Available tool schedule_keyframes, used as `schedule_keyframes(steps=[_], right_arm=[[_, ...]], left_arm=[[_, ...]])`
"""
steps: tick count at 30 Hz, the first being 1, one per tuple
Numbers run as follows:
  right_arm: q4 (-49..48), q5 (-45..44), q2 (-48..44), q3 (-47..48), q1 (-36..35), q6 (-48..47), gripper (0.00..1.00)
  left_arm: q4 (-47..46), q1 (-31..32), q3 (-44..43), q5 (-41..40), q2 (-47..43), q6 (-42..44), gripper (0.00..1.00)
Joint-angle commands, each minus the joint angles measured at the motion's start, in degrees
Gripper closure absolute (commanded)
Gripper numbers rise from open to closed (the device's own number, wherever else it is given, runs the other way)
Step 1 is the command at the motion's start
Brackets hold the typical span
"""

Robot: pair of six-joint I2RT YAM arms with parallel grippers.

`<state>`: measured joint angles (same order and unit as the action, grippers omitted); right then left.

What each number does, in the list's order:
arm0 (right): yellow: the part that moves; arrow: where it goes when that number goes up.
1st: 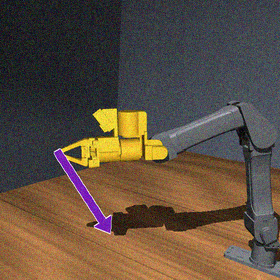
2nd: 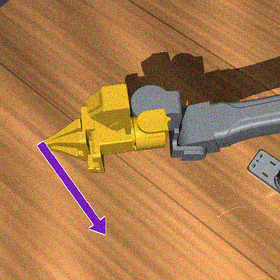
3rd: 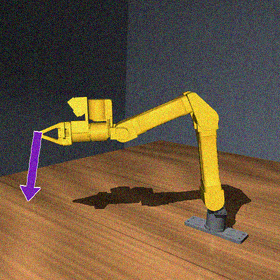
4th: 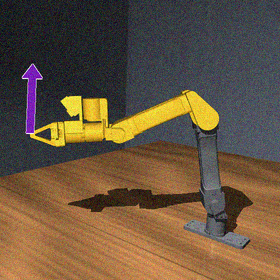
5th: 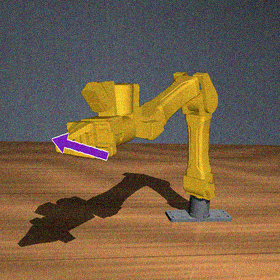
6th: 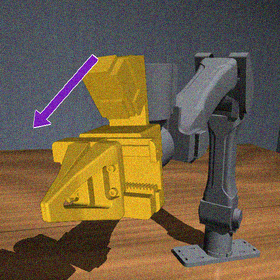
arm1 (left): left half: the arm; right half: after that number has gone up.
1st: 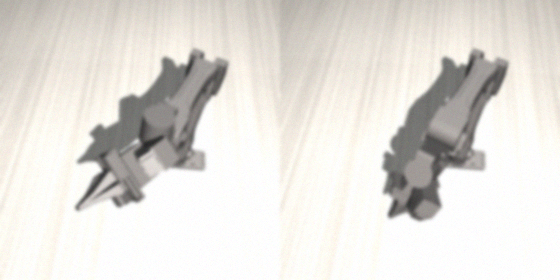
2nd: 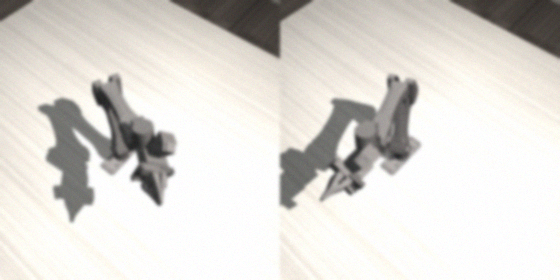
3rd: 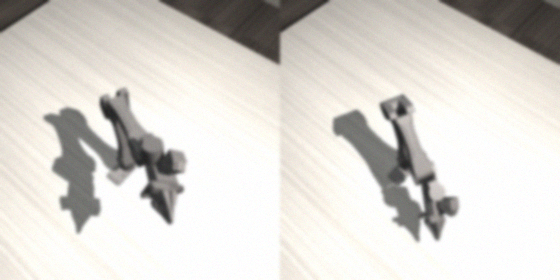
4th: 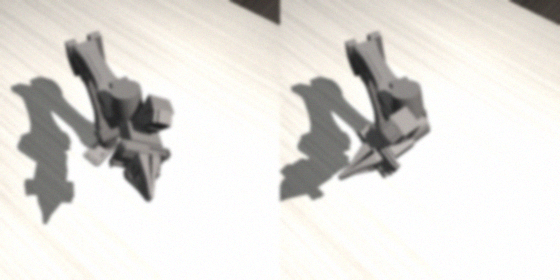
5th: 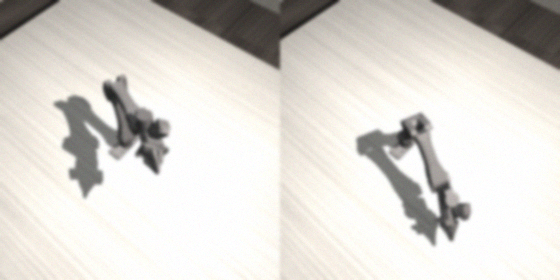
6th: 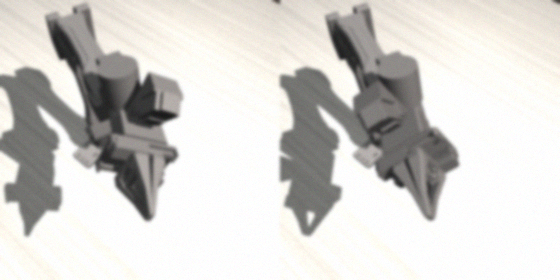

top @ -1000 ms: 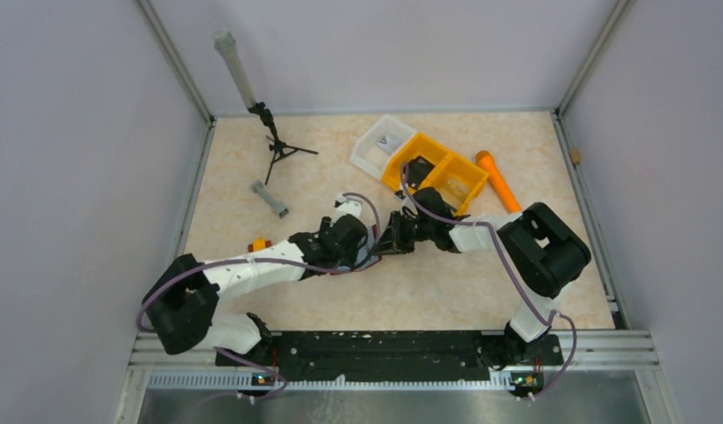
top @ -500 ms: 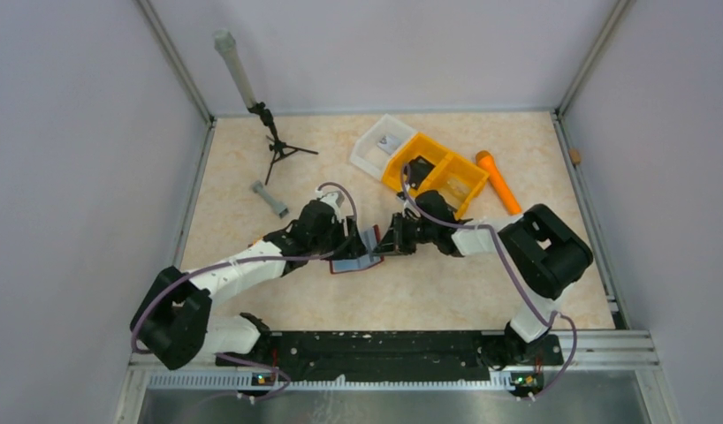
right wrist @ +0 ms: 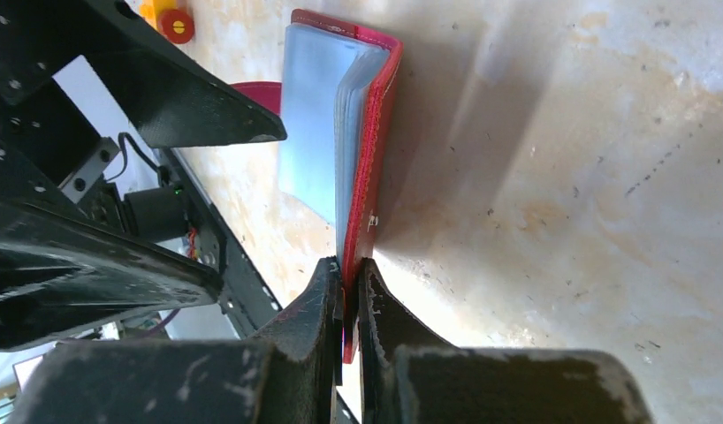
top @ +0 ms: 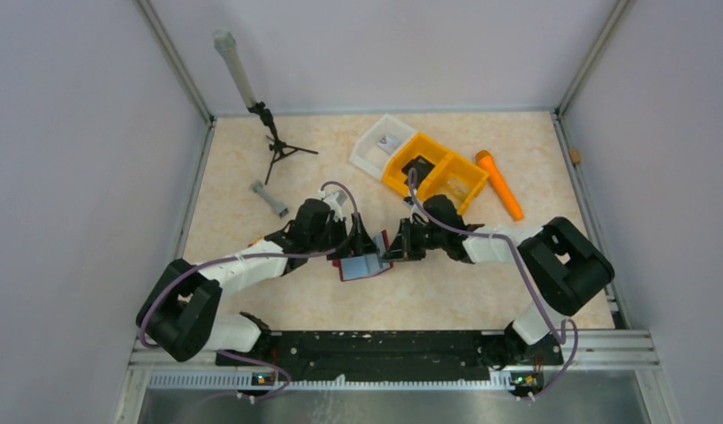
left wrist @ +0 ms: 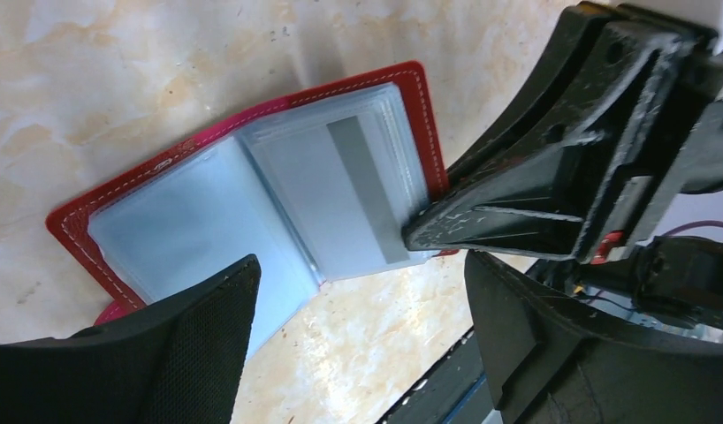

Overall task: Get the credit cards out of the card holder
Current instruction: Open the card holder at the center of the board.

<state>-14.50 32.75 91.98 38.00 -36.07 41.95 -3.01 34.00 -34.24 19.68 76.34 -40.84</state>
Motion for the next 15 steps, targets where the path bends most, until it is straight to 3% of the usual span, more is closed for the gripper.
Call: schedule_keyframes(steps=[1, 5, 10, 15], right_arm=[[-0.95, -0.29, -2.67, -0.94, 0.57, -1.57, 1.0], [-1.43, -0.58, -3.45, -1.43, 0.57, -1.19, 1.0], [-2.51, -0.42, -3.48, -1.84, 0.57, -0.5, 1.0], [-2.48, -0.4, -3.57, -1.96, 0.57, -0.47, 1.0]], left_arm=[[-4.58, -0.06, 0.16, 1.9, -1.19, -3.26, 0.14], [-2.8, 0.07, -1.33, 1.73, 1.16, -3.86, 0.11], [-4.84, 0.04, -1.36, 2.05, 5.69, -4.7, 0.21], [-7.74, 0.03, -1.34, 2.54, 7.84, -4.93, 0.16]])
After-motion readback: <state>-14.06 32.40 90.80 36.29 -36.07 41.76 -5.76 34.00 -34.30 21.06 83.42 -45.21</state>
